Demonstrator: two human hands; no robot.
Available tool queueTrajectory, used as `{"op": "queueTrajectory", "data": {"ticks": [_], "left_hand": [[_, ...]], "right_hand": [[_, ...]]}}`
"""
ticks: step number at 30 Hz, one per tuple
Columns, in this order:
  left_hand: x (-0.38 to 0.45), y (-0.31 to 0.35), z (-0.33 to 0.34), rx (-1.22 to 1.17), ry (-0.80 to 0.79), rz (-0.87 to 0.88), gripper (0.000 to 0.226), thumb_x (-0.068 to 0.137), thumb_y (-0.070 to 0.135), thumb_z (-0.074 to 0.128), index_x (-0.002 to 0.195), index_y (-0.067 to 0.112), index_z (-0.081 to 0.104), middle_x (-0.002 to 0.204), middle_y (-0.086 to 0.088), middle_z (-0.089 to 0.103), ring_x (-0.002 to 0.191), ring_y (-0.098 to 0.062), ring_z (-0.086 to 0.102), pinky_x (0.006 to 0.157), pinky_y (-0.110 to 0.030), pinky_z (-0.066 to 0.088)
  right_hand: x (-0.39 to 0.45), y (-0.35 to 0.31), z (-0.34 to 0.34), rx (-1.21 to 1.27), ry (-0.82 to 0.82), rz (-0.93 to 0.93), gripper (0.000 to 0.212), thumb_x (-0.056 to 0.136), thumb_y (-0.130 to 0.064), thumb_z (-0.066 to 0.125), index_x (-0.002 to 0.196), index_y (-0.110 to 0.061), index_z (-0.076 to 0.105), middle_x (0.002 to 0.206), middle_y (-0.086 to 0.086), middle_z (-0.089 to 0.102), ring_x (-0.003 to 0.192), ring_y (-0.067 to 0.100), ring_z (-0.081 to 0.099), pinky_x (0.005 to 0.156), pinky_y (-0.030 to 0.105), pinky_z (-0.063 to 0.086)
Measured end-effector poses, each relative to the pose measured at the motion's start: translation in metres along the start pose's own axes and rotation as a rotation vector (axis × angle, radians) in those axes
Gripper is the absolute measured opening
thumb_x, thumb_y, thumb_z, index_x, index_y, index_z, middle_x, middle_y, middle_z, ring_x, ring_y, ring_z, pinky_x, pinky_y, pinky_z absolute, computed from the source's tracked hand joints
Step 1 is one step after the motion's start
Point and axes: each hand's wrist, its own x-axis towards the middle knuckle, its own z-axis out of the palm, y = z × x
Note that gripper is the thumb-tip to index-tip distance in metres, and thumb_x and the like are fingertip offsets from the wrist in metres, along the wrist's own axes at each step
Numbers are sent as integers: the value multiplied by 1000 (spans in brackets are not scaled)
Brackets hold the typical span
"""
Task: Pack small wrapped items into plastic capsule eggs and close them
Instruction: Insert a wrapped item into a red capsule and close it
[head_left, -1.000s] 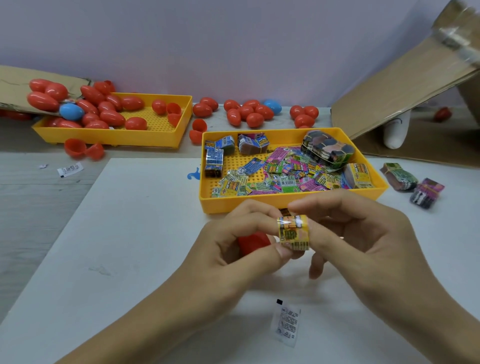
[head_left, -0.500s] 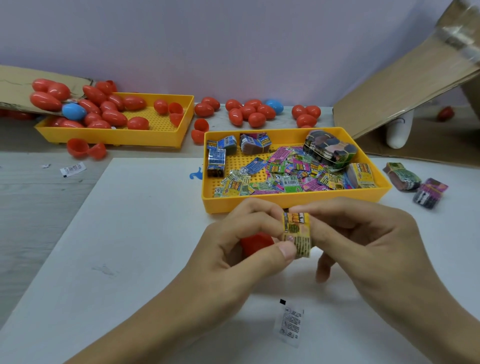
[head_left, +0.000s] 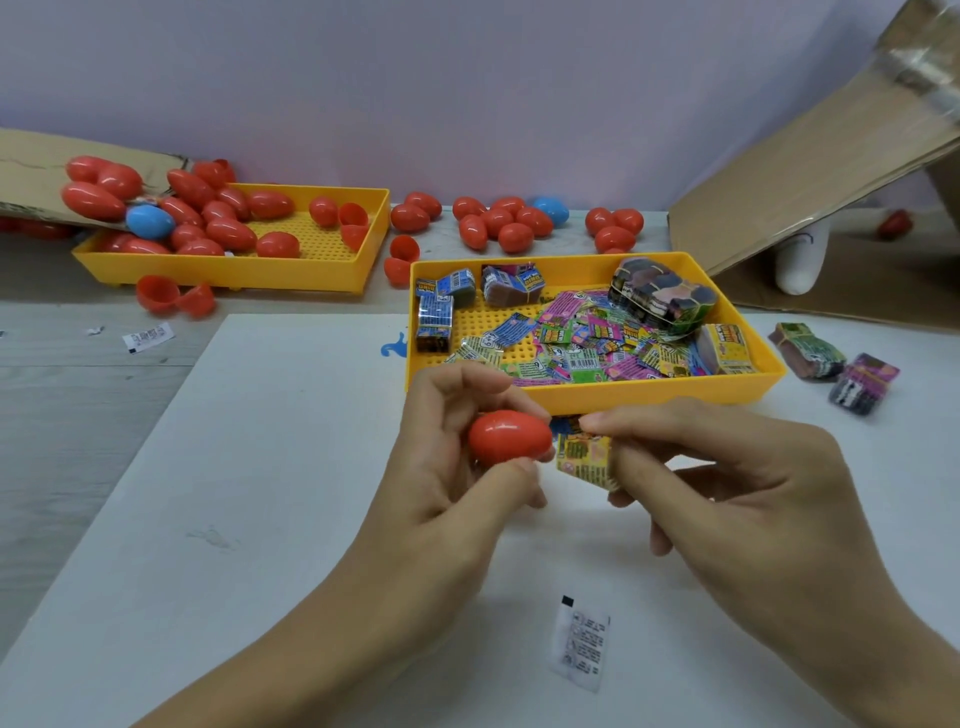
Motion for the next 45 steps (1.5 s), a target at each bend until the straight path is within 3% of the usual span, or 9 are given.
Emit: {"op": "queueTrajectory", "data": {"ticks": [3,8,15,23,29,35,45], "left_hand": [[0,1,3,37,14,40,40,82,-1,61,113,18,45,102,-4,67,80,-12,62,71,-18,50],[1,3,4,120,-13,83,31,78,-3,67,105,7,59,105,-11,68,92,-18,64,78,-22,51],[1,3,3,109,-36,59,26,78,0,70,101,10,65,97,-12,68,83,-13,63,78,-20,50],[0,6,2,82,-30,12,26,76,20,70,101,15,69,97,-5,69,86,-12,64,77,-19,50],[-1,7,3,114,-1,-17,29,75,25,67,103,20,72,96,-2,70,89,-17,67,82,-32,57],[-1,11,3,104,17,-35,25,78,9,69,100,19,74,93,-2,72,82,-15,69,73,-21,54],[0,13,4,84,52,-63,20,77,12,67,94,15,75,88,-5,73,78,-19,69,70,-18,52]], "right_hand": [[1,0,-1,-55,-7,-27,17,80,-13,69,88,-26,77,77,-16,71,63,11,69,40,25,47],[1,1,-2,-58,9,-34,14,80,-17,70,87,-27,76,73,-16,68,63,14,66,40,25,45],[1,1,-2,-91,-8,-83,11,83,-26,69,90,-30,75,79,-19,69,66,13,67,46,33,50],[1,1,-2,-89,-18,-86,12,83,-30,65,90,-29,75,79,-16,70,66,12,66,45,34,49],[0,2,-2,-82,-18,-60,15,82,-18,68,89,-30,75,76,-11,69,66,15,66,40,37,46],[0,1,-2,-74,-10,-56,9,83,-25,70,88,-31,74,74,-11,68,64,15,66,39,37,44],[0,1,-1,-52,-17,-36,8,82,-30,70,89,-33,73,74,-10,68,65,15,67,38,35,45]]}}
